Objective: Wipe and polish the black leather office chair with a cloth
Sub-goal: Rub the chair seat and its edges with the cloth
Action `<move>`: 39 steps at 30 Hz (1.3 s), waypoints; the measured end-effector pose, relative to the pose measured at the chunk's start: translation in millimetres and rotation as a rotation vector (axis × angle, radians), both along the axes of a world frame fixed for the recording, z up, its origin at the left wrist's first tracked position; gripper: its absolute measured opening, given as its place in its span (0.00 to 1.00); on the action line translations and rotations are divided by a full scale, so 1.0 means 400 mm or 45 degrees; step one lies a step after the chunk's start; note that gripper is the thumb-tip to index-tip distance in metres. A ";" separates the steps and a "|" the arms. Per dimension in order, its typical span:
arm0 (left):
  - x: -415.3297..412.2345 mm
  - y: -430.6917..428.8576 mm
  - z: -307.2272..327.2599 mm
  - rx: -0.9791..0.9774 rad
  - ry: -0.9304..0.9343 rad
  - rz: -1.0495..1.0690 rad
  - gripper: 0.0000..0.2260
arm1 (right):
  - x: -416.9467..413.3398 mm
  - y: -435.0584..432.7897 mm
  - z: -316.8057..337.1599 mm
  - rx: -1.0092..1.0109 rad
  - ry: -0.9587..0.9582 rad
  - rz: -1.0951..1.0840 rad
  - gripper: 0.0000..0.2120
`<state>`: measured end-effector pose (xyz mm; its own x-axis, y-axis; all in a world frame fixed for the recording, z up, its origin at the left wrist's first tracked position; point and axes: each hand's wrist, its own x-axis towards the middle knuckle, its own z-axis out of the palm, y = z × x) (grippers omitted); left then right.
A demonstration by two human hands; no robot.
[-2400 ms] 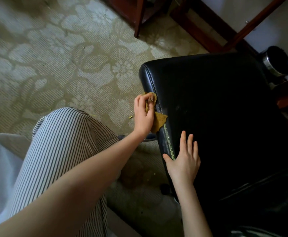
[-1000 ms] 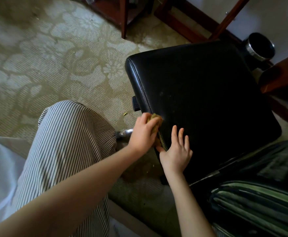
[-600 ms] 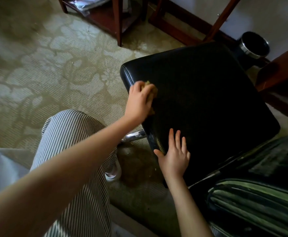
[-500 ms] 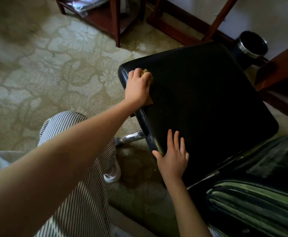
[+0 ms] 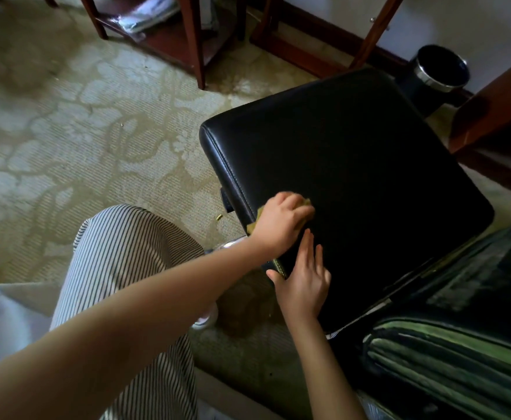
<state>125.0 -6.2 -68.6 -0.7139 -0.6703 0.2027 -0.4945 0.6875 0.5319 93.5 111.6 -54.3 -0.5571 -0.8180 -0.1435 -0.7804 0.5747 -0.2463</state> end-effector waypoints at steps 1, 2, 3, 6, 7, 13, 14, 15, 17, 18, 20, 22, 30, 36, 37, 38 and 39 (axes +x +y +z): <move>0.009 0.027 -0.010 0.009 0.018 -0.053 0.16 | -0.001 0.001 -0.002 -0.009 -0.007 -0.003 0.54; 0.018 0.049 -0.018 0.026 0.028 -0.089 0.16 | 0.000 0.004 -0.004 -0.015 -0.007 0.003 0.55; 0.026 0.064 -0.023 0.037 0.040 -0.104 0.16 | 0.003 0.009 -0.005 -0.037 -0.001 0.013 0.55; 0.056 0.081 -0.029 0.011 0.160 -0.113 0.15 | 0.012 0.036 -0.013 -0.164 0.077 0.052 0.55; 0.071 0.086 -0.032 0.024 0.250 -0.075 0.14 | 0.013 0.045 -0.012 -0.184 0.095 0.075 0.53; 0.148 0.060 -0.036 0.678 0.656 1.184 0.13 | 0.022 0.096 0.017 -0.001 0.101 -0.078 0.44; 0.153 0.040 -0.037 0.725 0.675 1.236 0.12 | 0.021 0.102 0.023 0.087 0.036 -0.097 0.43; 0.157 0.023 -0.041 0.729 0.702 1.227 0.12 | 0.020 0.107 0.025 0.178 -0.040 -0.110 0.41; 0.157 0.011 -0.055 0.691 0.741 1.135 0.11 | 0.018 0.119 0.019 0.249 -0.109 -0.126 0.39; 0.151 0.016 -0.065 0.680 0.754 1.084 0.11 | 0.018 0.122 0.016 0.224 -0.120 -0.140 0.39; 0.131 0.036 -0.074 0.699 0.794 1.059 0.10 | 0.020 0.120 0.004 0.127 -0.135 -0.183 0.38; 0.107 0.056 -0.072 0.714 0.845 1.109 0.10 | 0.025 0.120 -0.015 0.055 -0.111 -0.209 0.39; 0.068 0.197 -0.065 0.754 0.853 1.117 0.08 | 0.018 0.121 -0.038 0.092 0.068 -0.122 0.40; 0.055 0.342 -0.072 0.870 0.820 1.017 0.08 | 0.002 0.121 -0.020 0.195 0.051 -0.089 0.37; 0.057 0.364 -0.074 0.891 0.804 0.982 0.08 | 0.002 0.121 -0.018 0.167 0.052 -0.092 0.37; 0.058 0.379 -0.076 0.909 0.793 0.953 0.08 | 0.002 0.122 -0.018 0.156 0.050 -0.089 0.37; 0.061 0.388 -0.078 0.916 0.776 0.931 0.08 | 0.002 0.126 -0.019 0.161 0.047 -0.079 0.37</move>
<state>149.4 149.0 -99.9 -0.0322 -0.9766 -0.2125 -0.1771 -0.2037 0.9629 94.4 161.9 -61.9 -0.6129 -0.7585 -0.2217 -0.7497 0.6468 -0.1402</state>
